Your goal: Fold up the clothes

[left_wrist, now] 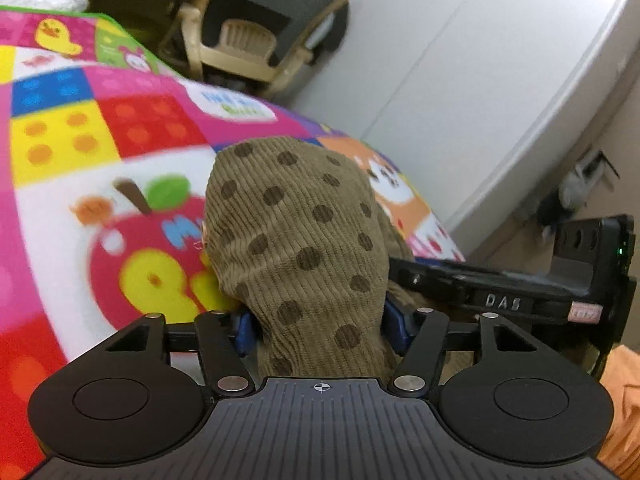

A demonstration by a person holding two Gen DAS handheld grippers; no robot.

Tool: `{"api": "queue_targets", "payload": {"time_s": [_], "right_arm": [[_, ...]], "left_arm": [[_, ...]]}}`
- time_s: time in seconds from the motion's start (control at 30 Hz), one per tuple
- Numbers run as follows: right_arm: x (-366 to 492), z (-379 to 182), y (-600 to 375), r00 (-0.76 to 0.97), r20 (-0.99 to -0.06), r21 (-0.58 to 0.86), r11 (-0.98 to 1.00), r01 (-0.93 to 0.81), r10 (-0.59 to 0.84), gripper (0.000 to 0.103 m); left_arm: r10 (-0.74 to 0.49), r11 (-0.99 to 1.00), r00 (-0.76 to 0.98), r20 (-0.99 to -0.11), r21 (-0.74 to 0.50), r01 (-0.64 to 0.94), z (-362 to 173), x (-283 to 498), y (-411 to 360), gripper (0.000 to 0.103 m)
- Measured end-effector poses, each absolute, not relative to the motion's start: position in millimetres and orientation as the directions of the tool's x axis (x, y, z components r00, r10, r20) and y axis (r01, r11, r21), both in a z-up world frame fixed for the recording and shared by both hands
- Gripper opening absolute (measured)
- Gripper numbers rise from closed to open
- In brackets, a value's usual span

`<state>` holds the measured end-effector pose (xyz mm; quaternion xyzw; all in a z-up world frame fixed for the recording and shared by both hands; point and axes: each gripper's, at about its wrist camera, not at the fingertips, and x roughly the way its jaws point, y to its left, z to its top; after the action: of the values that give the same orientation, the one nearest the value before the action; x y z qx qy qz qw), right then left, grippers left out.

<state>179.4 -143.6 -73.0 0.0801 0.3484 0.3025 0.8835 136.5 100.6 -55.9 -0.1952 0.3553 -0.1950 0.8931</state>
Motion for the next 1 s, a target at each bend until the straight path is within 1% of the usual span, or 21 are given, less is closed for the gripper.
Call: {"api": "queue_targets", "payload": {"time_s": [0.07, 0.13, 0.23, 0.27, 0.33, 0.4, 0.47, 0.53, 0.6, 0.63, 0.67, 0.73, 0.77, 0.83, 0.87, 0.93, 1.0], "right_arm": [[191, -62, -123, 0.575, -0.551, 0.325, 0.79, -0.519, 0.604, 0.045], [208, -51, -97, 0.591, -0.513, 0.298, 0.775, -0.558, 0.623, 0.045], [238, -36, -59, 0.611, -0.449, 0.268, 0.75, -0.605, 0.653, 0.045], [252, -35, -47, 0.616, -0.433, 0.264, 0.746, -0.611, 0.658, 0.045], [276, -40, -29, 0.632, -0.448, 0.256, 0.768, -0.587, 0.633, 0.045], [290, -51, -17, 0.661, -0.494, 0.208, 0.815, -0.54, 0.565, 0.045], [296, -64, -14, 0.694, -0.544, 0.119, 0.862, -0.492, 0.472, 0.046], [294, -79, -18, 0.706, -0.582, 0.035, 0.879, -0.475, 0.404, 0.049], [290, -89, -26, 0.709, -0.609, -0.027, 0.884, -0.466, 0.355, 0.05], [287, -92, -32, 0.707, -0.617, -0.036, 0.885, -0.465, 0.346, 0.054], [283, -88, -37, 0.703, -0.611, -0.016, 0.882, -0.47, 0.364, 0.056], [274, -77, -48, 0.693, -0.591, 0.041, 0.874, -0.485, 0.412, 0.067], [268, -71, -53, 0.687, -0.574, 0.07, 0.863, -0.501, 0.445, 0.07], [252, -58, -61, 0.648, -0.531, 0.136, 0.809, -0.571, 0.547, 0.079], [245, -52, -63, 0.625, -0.514, 0.154, 0.78, -0.607, 0.588, 0.081], [226, -46, -59, 0.586, -0.494, 0.114, 0.716, -0.689, 0.642, 0.083], [204, -49, -43, 0.557, -0.505, -0.012, 0.639, -0.769, 0.66, 0.083]], "left_arm": [[-0.454, 0.859, 0.71, -0.538, -0.476, 0.189, -45, 141, 113, 0.064], [-0.387, 0.885, 0.775, -0.5, -0.437, 0.159, -27, 148, 132, 0.064], [-0.271, 0.937, 0.85, -0.451, -0.325, 0.126, -11, 163, 154, 0.065], [-0.232, 0.951, 0.872, -0.43, -0.287, 0.111, -6, 168, 161, 0.067], [-0.24, 0.946, 0.861, -0.448, -0.308, 0.104, -12, 166, 170, 0.069], [-0.251, 0.939, 0.848, -0.466, -0.331, 0.096, -18, 164, 179, 0.074], [-0.262, 0.931, 0.835, -0.484, -0.354, 0.087, -24, 162, 188, 0.088], [-0.274, 0.923, 0.821, -0.501, -0.376, 0.078, -30, 160, 196, 0.093], [-0.285, 0.915, 0.806, -0.518, -0.398, 0.068, -37, 158, 205, 0.094], [-0.291, 0.911, 0.799, -0.526, -0.408, 0.063, -40, 157, 209, 0.094], [-0.298, 0.906, 0.791, -0.534, -0.419, 0.058, -43, 156, 214, 0.094], [-0.31, 0.897, 0.776, -0.549, -0.439, 0.047, -49, 154, 223, 0.094], [-0.316, 0.892, 0.768, -0.556, -0.45, 0.042, -52, 153, 227, 0.094], [-0.329, 0.882, 0.752, -0.571, -0.47, 0.03, -59, 151, 236, 0.095], [-0.321, 0.886, 0.755, -0.571, -0.462, 0.027, -61, 150, 234, 0.095], [-0.304, 0.895, 0.763, -0.571, -0.446, 0.022, -65, 148, 230, 0.095], [-0.287, 0.903, 0.77, -0.57, -0.43, 0.017, -69, 146, 226, 0.095]]}}
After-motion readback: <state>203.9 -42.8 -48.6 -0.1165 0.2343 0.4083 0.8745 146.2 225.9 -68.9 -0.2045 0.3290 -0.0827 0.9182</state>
